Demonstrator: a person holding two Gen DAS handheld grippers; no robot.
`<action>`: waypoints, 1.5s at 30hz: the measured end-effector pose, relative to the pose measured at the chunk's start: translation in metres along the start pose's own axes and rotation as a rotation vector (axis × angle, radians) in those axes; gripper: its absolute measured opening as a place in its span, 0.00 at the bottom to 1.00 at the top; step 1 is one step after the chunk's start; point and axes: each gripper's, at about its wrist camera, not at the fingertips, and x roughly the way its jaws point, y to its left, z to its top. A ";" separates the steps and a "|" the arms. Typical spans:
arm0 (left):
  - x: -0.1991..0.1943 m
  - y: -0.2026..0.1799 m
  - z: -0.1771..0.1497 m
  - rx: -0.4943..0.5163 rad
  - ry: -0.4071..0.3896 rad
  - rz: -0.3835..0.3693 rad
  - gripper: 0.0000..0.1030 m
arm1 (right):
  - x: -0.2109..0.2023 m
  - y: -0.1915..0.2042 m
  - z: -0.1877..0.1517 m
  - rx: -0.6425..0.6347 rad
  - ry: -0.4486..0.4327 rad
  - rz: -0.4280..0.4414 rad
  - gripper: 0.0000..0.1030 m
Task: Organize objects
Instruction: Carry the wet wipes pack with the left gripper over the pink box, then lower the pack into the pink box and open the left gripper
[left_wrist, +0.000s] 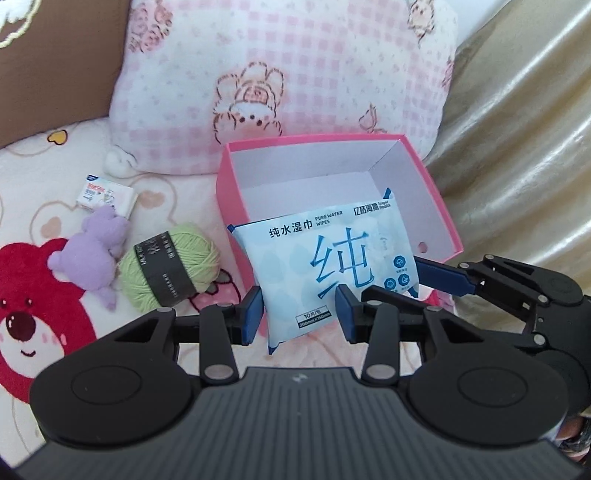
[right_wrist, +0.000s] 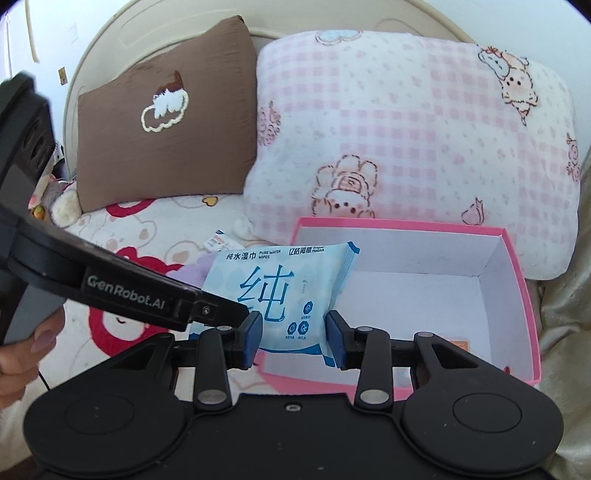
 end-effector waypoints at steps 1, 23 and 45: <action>0.007 -0.003 0.003 0.001 0.009 0.010 0.39 | 0.005 -0.005 0.000 -0.001 0.007 -0.001 0.42; 0.098 -0.039 0.023 -0.044 0.118 0.170 0.38 | 0.077 -0.091 -0.029 0.085 0.068 0.096 0.40; 0.141 -0.049 0.023 -0.064 0.208 0.207 0.38 | 0.122 -0.121 -0.041 0.157 0.246 0.108 0.40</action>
